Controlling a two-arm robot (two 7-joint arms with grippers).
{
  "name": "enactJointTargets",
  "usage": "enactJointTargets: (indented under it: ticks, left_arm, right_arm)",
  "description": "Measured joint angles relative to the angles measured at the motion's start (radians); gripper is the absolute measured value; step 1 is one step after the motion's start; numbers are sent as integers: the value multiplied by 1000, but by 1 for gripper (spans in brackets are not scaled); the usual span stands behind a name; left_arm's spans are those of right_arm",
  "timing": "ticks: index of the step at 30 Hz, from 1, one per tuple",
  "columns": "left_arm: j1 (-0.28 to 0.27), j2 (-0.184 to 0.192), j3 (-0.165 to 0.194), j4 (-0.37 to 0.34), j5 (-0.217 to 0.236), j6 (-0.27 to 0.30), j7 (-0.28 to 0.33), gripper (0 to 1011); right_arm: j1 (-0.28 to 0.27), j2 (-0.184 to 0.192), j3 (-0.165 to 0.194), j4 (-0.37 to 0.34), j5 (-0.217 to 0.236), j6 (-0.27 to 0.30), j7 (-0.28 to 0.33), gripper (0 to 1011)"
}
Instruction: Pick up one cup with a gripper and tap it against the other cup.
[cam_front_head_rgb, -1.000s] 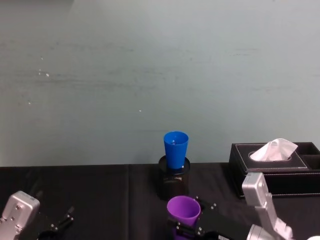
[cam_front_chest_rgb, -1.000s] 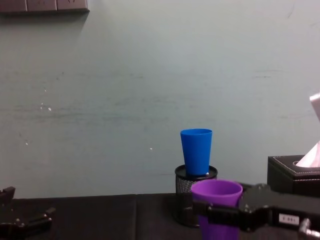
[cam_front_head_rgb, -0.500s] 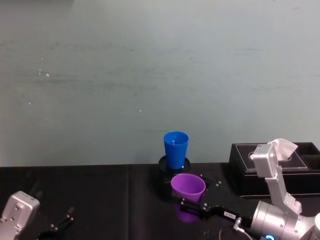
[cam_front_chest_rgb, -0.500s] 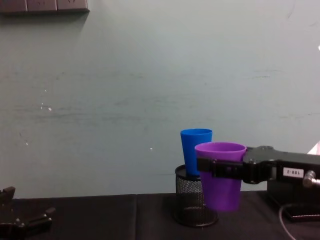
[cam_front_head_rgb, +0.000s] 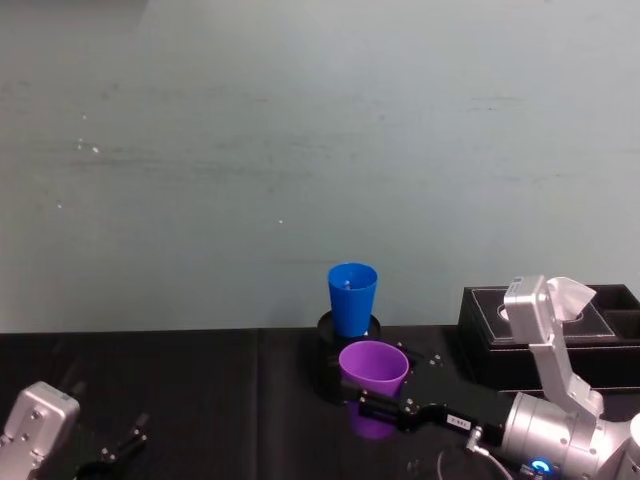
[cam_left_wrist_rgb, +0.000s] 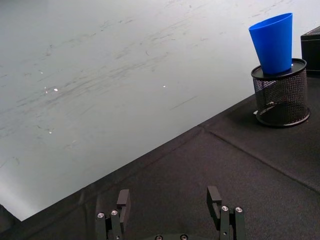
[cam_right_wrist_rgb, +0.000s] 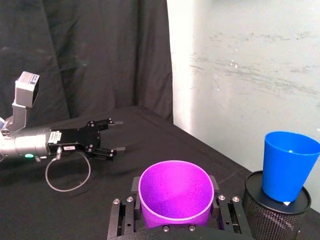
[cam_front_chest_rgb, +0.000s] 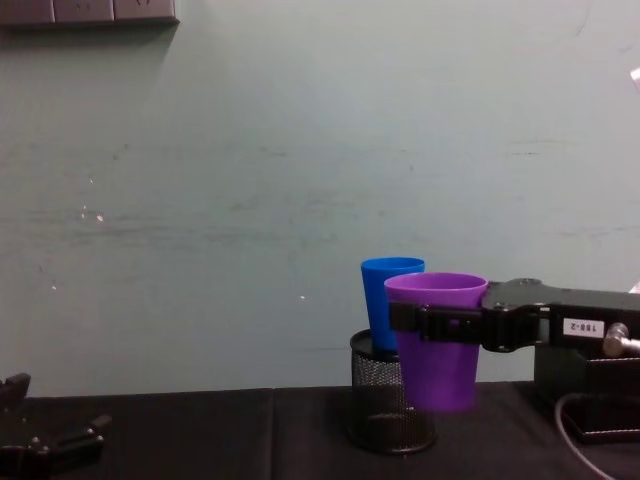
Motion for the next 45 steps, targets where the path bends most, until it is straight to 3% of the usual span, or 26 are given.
enactJointTargets:
  ticks: [45]
  left_arm:
    - [0, 0, 0, 0, 0, 0, 0, 1000]
  right_arm:
    - [5, 7, -6, -7, 1, -2, -4, 751]
